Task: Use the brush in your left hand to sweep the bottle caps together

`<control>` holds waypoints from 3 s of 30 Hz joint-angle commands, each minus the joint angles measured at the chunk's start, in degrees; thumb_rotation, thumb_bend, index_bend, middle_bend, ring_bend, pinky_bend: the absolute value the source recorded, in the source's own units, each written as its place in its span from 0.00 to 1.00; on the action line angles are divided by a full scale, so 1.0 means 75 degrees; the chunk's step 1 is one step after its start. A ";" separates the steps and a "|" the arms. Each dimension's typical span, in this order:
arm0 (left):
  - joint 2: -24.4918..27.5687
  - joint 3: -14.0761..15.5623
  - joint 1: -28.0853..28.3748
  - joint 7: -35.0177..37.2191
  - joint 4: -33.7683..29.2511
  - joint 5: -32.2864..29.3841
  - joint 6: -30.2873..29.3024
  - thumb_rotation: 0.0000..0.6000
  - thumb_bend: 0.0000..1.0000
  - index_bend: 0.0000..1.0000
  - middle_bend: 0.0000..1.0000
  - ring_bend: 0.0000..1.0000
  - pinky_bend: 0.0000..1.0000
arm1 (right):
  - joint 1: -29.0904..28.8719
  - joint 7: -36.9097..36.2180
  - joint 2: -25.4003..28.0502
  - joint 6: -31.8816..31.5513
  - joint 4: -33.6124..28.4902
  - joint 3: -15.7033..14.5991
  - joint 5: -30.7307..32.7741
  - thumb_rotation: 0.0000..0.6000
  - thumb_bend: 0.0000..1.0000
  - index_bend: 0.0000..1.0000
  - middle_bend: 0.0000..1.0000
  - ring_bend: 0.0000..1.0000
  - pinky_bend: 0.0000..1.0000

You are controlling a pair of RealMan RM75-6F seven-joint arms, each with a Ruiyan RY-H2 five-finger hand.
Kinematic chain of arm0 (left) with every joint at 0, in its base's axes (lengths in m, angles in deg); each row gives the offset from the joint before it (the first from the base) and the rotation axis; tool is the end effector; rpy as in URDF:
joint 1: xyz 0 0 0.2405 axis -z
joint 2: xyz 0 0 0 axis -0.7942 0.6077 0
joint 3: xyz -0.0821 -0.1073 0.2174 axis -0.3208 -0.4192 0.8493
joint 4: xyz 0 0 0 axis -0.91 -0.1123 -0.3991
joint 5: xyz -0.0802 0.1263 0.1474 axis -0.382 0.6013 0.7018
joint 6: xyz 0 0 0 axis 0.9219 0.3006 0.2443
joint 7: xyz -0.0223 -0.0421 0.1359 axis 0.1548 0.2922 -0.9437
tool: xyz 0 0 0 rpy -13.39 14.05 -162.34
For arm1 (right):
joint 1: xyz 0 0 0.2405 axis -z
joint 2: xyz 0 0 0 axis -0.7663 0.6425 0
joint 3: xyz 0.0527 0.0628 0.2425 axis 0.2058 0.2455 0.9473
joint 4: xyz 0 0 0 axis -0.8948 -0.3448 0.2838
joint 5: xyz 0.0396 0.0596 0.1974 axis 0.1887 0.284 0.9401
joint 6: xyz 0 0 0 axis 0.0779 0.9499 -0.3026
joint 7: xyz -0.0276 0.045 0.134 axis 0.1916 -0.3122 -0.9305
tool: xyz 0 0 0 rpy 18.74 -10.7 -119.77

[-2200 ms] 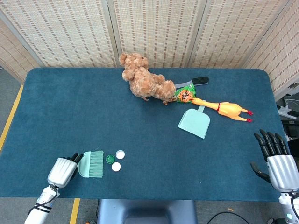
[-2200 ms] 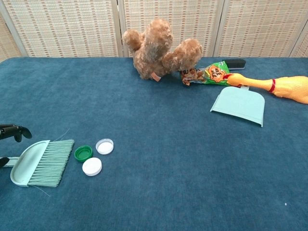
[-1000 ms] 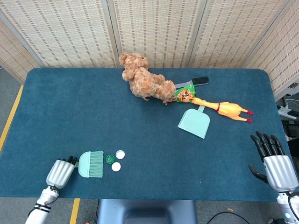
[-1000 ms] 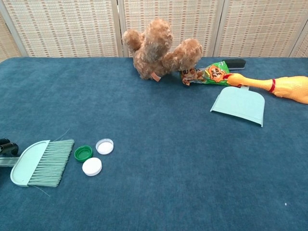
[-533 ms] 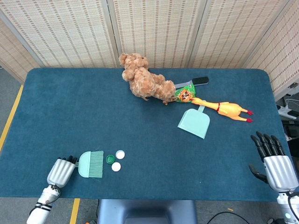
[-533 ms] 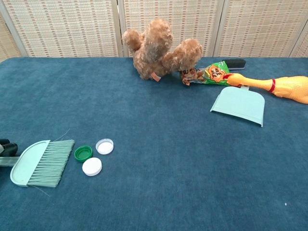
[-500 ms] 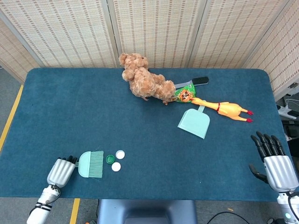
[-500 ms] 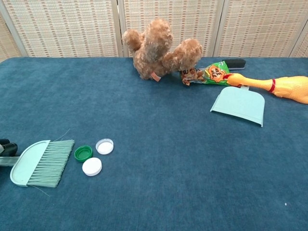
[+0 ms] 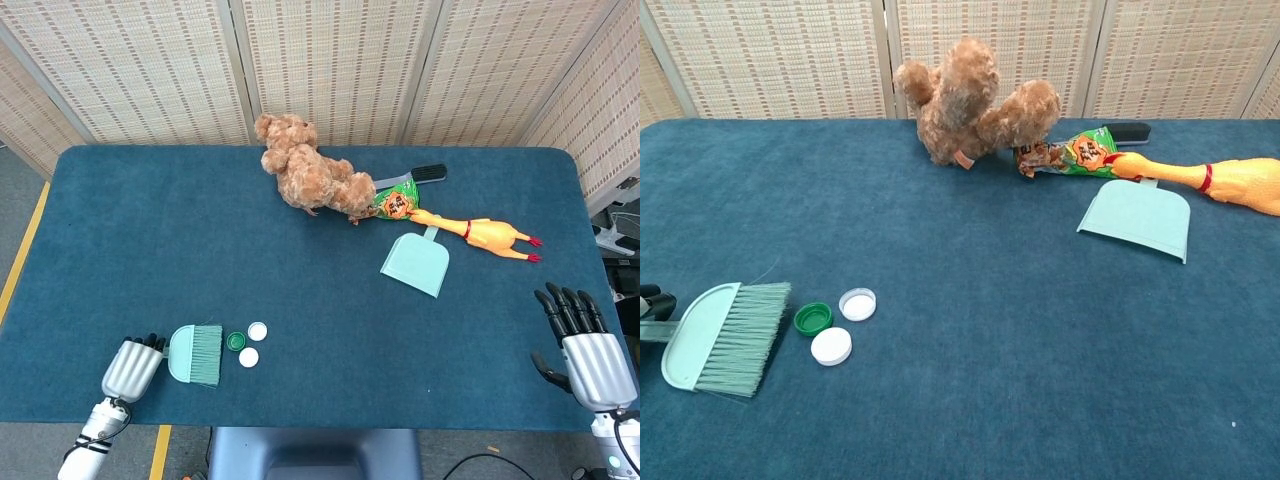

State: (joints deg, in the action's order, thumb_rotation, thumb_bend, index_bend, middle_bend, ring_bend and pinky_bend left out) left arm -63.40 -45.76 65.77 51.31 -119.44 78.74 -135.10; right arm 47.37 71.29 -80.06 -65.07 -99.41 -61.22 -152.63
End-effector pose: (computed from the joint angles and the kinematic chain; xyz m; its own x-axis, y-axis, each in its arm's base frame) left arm -0.3199 0.2070 -0.0065 0.9211 -0.0633 0.3841 0.3483 -0.3066 -0.8858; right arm -0.2928 -0.1617 0.1622 0.4746 -0.0063 0.8802 -0.8781 -0.0730 0.4729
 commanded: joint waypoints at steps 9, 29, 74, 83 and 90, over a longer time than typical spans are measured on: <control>-0.0092 0.0011 -0.0105 -0.0165 0.0307 0.0237 -0.0505 1.00 0.43 0.93 0.96 0.77 0.85 | -0.0036 0.0082 -0.0039 0.0101 -0.0008 -0.0055 -0.0057 1.00 0.20 0.00 0.00 0.00 0.00; 0.1902 -0.0605 0.0226 -0.5415 -0.4962 -0.0057 -0.0075 1.00 0.49 0.95 1.00 0.79 0.83 | 0.0018 -0.0206 0.0171 -0.0050 -0.0128 -0.0183 -0.0343 1.00 0.20 0.00 0.00 0.00 0.00; -0.1412 -0.0898 0.0385 -1.2055 -0.3705 0.0300 0.0661 1.00 0.49 0.94 1.00 0.79 0.83 | 0.0132 -0.0839 0.0689 -0.0082 -0.0335 -0.0423 -0.0664 1.00 0.20 0.00 0.00 0.00 0.00; -0.1443 -0.1235 0.0534 -1.2332 -0.3033 0.0160 0.0552 1.00 0.49 0.94 1.00 0.79 0.83 | 0.0111 -0.0822 0.0708 0.0001 -0.0360 -0.0431 -0.0628 1.00 0.20 0.00 0.00 0.00 0.00; -0.1482 -0.1434 0.0681 -1.2182 -0.2442 0.0095 0.0397 1.00 0.49 0.94 1.00 0.79 0.83 | 0.0123 -0.0793 0.0729 0.0004 -0.0403 -0.0454 -0.0658 1.00 0.20 0.00 0.00 0.00 0.00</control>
State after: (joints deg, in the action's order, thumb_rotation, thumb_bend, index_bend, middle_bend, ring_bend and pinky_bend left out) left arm -74.39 -56.07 70.55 -40.38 -138.37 79.60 -131.78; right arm 48.29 65.34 -74.60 -65.04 -102.43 -64.62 -157.55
